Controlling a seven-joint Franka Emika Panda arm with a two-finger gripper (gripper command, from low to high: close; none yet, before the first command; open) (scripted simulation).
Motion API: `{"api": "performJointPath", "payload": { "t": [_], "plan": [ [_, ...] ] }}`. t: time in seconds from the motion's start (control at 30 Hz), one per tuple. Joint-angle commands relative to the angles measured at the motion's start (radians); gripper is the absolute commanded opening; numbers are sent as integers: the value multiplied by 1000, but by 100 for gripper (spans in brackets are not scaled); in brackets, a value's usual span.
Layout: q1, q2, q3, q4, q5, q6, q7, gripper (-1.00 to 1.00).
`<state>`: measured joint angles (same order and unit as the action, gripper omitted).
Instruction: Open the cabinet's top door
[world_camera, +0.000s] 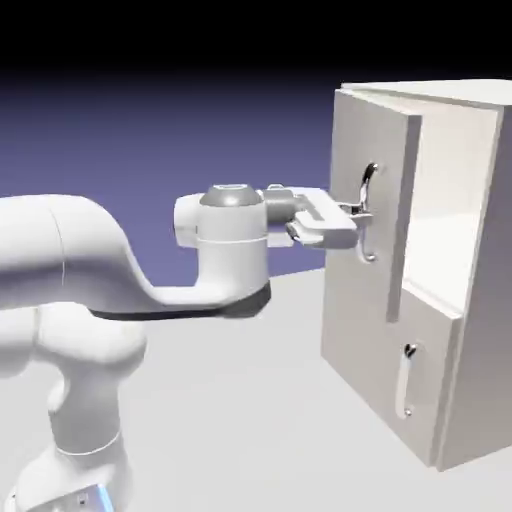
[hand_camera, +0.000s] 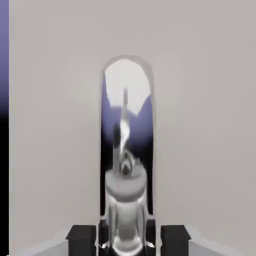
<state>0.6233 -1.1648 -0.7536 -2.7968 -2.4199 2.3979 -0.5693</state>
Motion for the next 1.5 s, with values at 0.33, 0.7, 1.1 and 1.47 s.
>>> {"api": "performJointPath", "payload": {
  "t": [0.33,0.7,1.1,1.47],
  "plan": [
    [-84,-110,399,-194,419,-317,-39,-100],
    [-10,-43,797,-197,849,-640,3,-100],
    [-43,321,1219,51,1298,-1038,156,-100],
    [-233,719,1511,420,1510,-1413,332,-100]
  ]
}}
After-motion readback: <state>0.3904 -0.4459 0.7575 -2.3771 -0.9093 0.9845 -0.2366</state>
